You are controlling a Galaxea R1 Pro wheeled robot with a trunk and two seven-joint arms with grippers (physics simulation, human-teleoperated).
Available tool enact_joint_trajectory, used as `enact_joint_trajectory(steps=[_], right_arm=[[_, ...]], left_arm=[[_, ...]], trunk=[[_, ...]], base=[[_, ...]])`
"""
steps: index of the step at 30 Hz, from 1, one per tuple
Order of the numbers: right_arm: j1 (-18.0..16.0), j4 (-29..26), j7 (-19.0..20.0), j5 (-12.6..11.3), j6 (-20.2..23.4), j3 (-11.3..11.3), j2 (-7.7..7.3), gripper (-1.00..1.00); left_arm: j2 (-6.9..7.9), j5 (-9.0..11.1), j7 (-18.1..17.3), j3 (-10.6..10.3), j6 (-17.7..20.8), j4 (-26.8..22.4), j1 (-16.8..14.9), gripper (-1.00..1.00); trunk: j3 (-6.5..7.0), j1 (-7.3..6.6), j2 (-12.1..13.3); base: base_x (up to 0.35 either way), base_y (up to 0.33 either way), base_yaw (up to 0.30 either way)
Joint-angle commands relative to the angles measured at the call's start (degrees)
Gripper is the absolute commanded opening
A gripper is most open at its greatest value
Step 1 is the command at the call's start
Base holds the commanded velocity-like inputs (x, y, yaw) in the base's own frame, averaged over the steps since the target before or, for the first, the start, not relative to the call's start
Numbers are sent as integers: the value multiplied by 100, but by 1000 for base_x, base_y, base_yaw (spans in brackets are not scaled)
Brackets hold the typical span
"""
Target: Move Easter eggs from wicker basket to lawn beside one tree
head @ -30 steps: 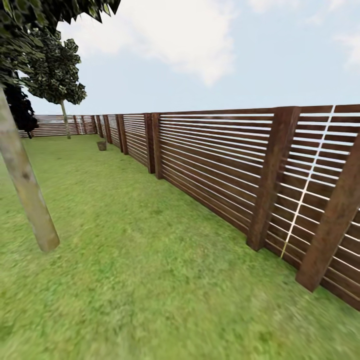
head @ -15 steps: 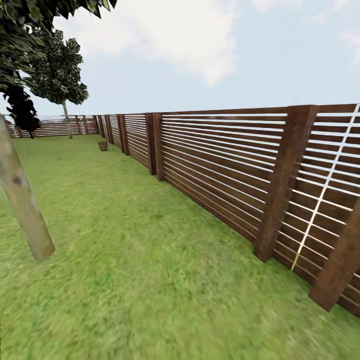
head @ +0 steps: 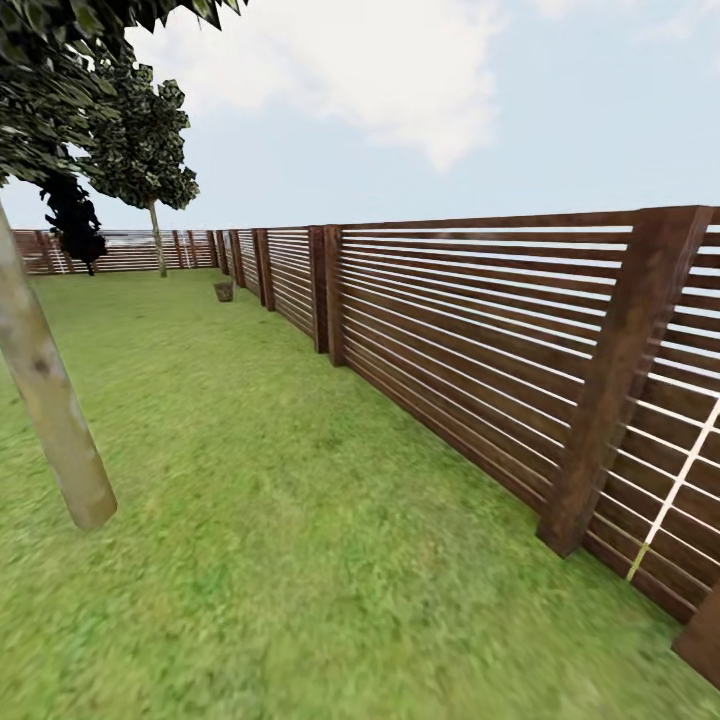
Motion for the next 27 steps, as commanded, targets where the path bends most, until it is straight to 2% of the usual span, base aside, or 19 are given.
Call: enact_joint_trajectory(steps=[1,14,21,27], right_arm=[[0,0,0,3,1,1,0,100],[-1,0,0,-2,1,1,-1,100],[-1,0,-5,-8,-26,-10,0,100],[-2,0,-1,2,-26,0,0,100]], left_arm=[[0,3,3,4,2,0,-1,100],[0,3,4,4,2,0,-1,100],[0,3,3,4,2,0,-1,100],[0,3,4,4,2,0,-1,100]], trunk=[[-3,4,-1],[-3,4,-1],[-3,4,-1],[-3,4,-1]], base=[[348,0,2],[348,0,5],[348,0,212],[348,0,44]])
